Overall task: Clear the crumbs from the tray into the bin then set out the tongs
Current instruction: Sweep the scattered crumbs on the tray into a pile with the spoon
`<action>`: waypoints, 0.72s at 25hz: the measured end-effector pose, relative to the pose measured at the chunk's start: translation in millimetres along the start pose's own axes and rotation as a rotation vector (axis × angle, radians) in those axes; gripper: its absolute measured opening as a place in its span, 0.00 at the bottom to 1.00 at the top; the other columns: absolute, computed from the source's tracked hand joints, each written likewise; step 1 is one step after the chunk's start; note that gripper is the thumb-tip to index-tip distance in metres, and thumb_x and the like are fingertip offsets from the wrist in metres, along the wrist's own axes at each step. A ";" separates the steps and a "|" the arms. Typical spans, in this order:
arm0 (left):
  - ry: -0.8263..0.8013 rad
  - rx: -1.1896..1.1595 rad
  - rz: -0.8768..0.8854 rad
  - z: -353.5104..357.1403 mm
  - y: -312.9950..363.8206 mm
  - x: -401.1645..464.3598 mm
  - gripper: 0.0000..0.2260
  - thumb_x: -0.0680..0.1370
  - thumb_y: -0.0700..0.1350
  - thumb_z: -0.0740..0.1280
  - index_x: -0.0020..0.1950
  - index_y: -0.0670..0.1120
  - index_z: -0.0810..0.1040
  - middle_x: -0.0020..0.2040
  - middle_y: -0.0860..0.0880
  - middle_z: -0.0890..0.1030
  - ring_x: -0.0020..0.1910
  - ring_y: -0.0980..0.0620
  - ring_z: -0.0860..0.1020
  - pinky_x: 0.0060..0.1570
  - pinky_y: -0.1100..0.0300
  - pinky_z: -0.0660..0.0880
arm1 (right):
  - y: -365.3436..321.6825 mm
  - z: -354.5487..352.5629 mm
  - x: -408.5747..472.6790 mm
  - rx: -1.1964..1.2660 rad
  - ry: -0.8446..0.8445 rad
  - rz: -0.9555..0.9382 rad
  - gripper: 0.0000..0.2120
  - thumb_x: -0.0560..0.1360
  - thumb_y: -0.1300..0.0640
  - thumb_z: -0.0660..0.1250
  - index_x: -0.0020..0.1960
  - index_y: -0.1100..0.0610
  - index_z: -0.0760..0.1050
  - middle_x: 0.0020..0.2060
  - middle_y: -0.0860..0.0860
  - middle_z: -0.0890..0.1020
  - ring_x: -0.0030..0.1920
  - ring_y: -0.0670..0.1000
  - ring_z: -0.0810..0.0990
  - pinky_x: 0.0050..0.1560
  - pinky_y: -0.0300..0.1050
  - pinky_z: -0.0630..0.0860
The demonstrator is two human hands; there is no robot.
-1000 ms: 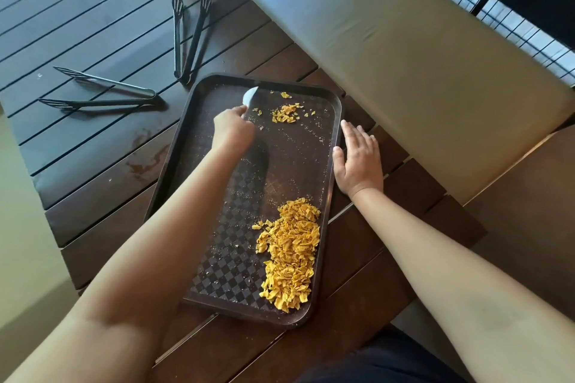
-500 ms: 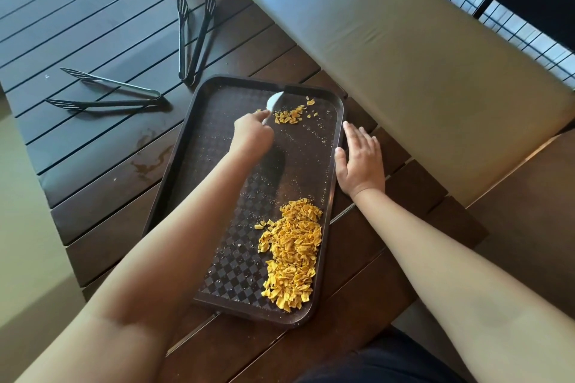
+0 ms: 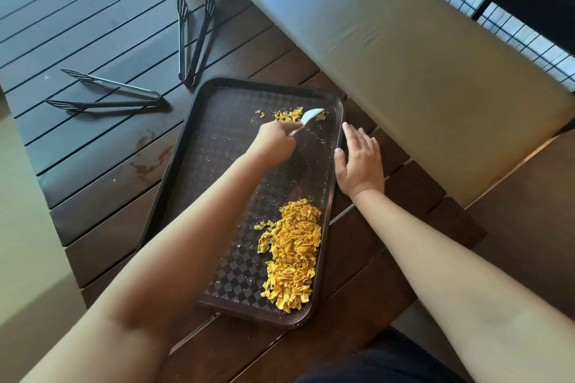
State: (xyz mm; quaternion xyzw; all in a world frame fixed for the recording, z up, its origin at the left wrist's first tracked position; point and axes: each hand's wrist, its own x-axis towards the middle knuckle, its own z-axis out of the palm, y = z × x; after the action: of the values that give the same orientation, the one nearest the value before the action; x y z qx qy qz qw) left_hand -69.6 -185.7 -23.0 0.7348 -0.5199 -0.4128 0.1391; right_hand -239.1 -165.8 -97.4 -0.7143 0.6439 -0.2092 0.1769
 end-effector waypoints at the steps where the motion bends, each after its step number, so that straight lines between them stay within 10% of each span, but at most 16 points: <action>1: 0.048 -0.050 -0.002 -3.2 -5.7 -2.6 0.22 0.78 0.35 0.55 0.68 0.50 0.73 0.64 0.44 0.76 0.24 0.58 0.68 0.21 0.66 0.67 | -0.2 0.0 0.0 0.003 0.002 0.000 0.33 0.72 0.44 0.43 0.73 0.58 0.62 0.70 0.56 0.68 0.72 0.56 0.62 0.72 0.52 0.52; 8: 0.344 -0.123 -0.201 -18.1 -53.1 -13.7 0.24 0.77 0.34 0.55 0.72 0.47 0.67 0.67 0.43 0.71 0.54 0.47 0.77 0.50 0.59 0.76 | -0.2 0.4 0.9 -0.001 0.012 0.002 0.32 0.72 0.45 0.45 0.72 0.58 0.63 0.69 0.56 0.69 0.71 0.57 0.64 0.72 0.53 0.53; 14: 0.142 -0.050 -0.009 11.4 -38.3 -27.7 0.21 0.78 0.36 0.57 0.70 0.47 0.71 0.65 0.43 0.74 0.55 0.45 0.77 0.46 0.60 0.75 | 0.1 0.5 0.8 0.005 0.016 -0.004 0.30 0.74 0.47 0.48 0.72 0.58 0.63 0.69 0.57 0.69 0.71 0.57 0.64 0.72 0.53 0.53; 18: 0.313 -0.150 -0.095 0.5 -39.9 -23.3 0.22 0.78 0.35 0.55 0.72 0.46 0.68 0.64 0.43 0.73 0.48 0.47 0.76 0.42 0.61 0.74 | 0.7 0.3 0.8 -0.004 -0.002 0.003 0.28 0.75 0.49 0.51 0.73 0.57 0.62 0.70 0.55 0.68 0.72 0.55 0.62 0.72 0.51 0.51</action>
State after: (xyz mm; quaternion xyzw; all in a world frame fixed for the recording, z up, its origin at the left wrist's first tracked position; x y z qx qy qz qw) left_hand -46.8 -148.4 -37.9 0.8013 -0.4245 -0.3370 0.2532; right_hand -239.5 -166.6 -98.0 -0.7138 0.6454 -0.2068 0.1765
